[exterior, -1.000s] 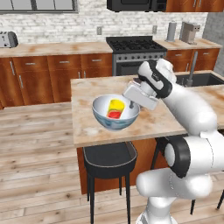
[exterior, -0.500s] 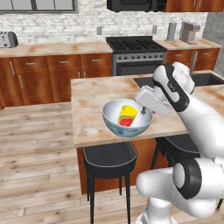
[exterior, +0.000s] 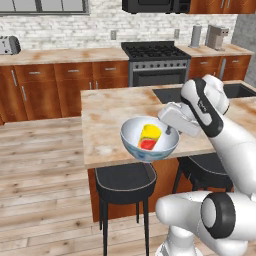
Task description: Place the cup inside the bowl on the dining table and move the bowl to any counter.
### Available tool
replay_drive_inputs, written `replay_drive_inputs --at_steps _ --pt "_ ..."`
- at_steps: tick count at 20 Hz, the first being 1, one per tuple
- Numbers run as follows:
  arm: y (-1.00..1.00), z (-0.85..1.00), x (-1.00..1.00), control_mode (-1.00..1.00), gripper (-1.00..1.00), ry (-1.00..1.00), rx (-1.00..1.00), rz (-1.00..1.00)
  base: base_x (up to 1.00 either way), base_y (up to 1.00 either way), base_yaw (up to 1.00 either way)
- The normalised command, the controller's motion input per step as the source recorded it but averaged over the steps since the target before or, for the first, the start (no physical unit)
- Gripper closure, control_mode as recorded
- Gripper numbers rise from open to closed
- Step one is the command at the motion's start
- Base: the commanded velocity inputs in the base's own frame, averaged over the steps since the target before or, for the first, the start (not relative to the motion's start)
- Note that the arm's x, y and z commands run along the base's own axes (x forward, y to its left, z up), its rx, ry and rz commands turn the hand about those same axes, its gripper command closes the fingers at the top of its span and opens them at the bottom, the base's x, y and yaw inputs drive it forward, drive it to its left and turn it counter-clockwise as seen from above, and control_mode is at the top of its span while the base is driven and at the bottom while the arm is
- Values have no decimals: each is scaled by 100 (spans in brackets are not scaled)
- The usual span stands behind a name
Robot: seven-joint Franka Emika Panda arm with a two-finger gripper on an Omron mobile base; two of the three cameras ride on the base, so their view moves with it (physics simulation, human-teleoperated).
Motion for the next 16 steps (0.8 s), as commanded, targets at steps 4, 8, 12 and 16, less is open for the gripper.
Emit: replay_drive_inputs --at_steps 4,8,12,16 --pt "0 0 0 -100 100 0 0 0 0 0 0" --pt "0 0 0 100 100 0 0 0 0 0 0" --pt "0 0 0 100 100 0 0 0 -13 0 0" --pt "0 0 0 100 100 0 0 0 -89 0 0"
